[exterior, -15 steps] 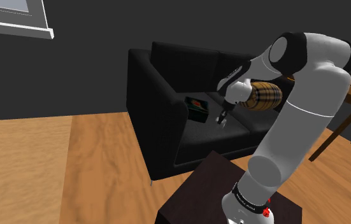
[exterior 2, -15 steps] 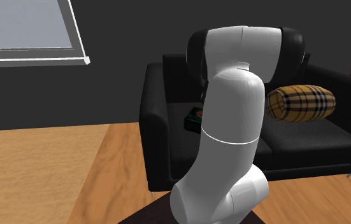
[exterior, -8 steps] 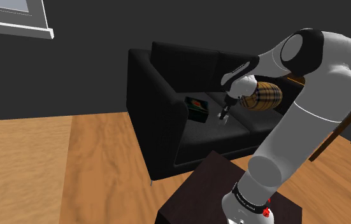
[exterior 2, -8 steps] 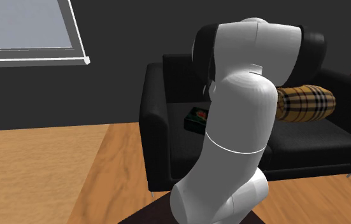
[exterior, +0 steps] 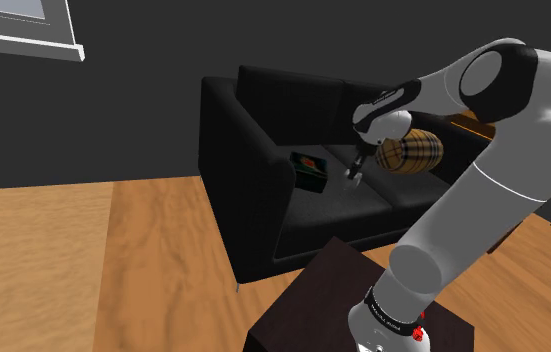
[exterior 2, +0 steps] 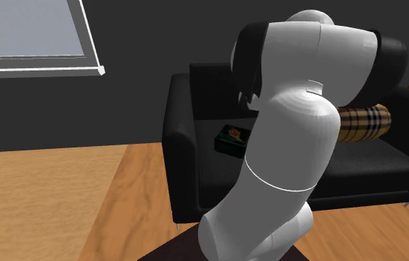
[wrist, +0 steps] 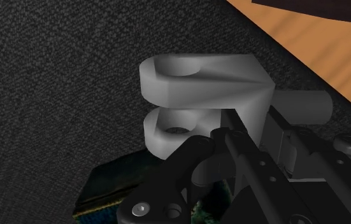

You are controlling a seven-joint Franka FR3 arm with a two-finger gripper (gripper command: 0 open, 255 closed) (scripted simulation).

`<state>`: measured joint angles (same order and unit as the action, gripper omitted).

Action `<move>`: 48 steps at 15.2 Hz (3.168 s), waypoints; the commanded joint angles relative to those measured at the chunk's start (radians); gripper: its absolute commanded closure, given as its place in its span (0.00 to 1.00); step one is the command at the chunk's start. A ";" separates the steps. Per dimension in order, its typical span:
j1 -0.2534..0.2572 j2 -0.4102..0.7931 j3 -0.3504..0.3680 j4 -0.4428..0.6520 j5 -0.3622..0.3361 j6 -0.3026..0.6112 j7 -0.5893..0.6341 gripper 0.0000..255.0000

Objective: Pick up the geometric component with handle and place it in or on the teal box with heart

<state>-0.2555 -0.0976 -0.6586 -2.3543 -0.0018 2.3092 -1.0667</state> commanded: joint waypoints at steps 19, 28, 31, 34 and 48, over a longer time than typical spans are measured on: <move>0.053 0.121 0.053 0.340 0.079 -0.239 0.068 1.00; 0.037 0.434 0.106 0.756 0.242 -0.389 0.091 1.00; 0.037 0.442 0.110 0.726 0.249 -0.352 0.085 1.00; 0.037 0.452 0.114 0.698 0.256 -0.317 0.079 1.00; 0.027 0.516 0.136 0.604 0.306 -0.168 0.041 1.00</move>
<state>-0.2280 0.4160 -0.5232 -1.7455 0.3010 2.1334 -1.0229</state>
